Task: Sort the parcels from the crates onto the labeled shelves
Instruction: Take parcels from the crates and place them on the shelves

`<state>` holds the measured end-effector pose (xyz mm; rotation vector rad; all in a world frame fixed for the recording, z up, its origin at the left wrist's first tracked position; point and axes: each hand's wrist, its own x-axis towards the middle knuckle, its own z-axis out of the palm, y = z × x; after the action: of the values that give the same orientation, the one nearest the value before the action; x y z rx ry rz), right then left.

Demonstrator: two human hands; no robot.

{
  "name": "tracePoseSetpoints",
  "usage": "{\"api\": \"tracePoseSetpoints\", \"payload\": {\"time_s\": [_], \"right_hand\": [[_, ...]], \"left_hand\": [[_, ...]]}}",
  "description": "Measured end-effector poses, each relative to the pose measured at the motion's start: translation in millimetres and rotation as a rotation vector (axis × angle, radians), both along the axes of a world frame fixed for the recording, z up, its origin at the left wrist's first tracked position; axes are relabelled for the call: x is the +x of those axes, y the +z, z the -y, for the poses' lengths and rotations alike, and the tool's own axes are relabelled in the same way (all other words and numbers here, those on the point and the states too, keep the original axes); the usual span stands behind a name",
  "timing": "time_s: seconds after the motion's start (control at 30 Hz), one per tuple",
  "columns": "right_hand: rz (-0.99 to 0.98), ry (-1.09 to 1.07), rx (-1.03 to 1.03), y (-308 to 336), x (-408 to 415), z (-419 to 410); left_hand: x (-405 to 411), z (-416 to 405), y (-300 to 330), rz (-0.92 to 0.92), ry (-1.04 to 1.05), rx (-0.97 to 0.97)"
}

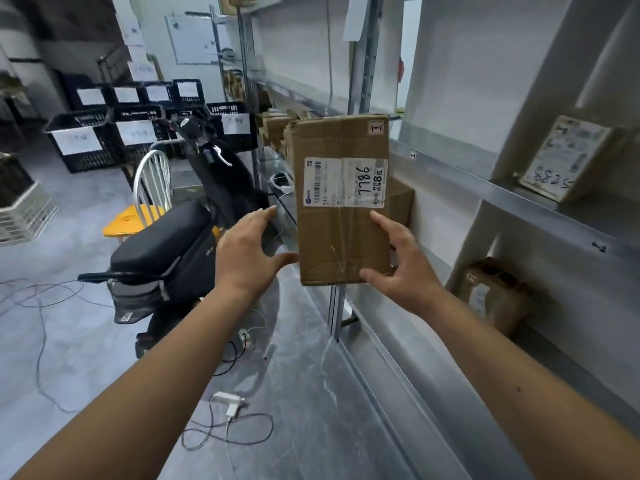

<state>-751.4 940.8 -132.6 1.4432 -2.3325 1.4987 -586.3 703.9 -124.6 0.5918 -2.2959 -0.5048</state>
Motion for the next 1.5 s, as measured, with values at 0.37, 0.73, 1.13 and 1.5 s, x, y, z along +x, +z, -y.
{"api": "tracePoseSetpoints", "payload": {"time_s": [0.37, 0.73, 1.13, 1.5], "right_hand": [[-0.006, -0.177, 0.031, 20.2, -99.9, 111.6], [-0.077, -0.478, 0.121, 66.9, -136.0, 183.6], [-0.098, -0.769, -0.004, 101.1, -188.5, 188.3], [-0.115, -0.788, -0.091, 103.9, -272.0, 191.8]], "left_hand": [[-144.1, 136.9, 25.7, 0.074, -0.129, -0.103], [-270.8, 240.5, 81.9, 0.102, -0.451, -0.344], [-401.6, 235.2, 124.3, -0.06, -0.65, -0.386], [-491.4, 233.8, 133.8, -0.155, -0.672, -0.356]]}}
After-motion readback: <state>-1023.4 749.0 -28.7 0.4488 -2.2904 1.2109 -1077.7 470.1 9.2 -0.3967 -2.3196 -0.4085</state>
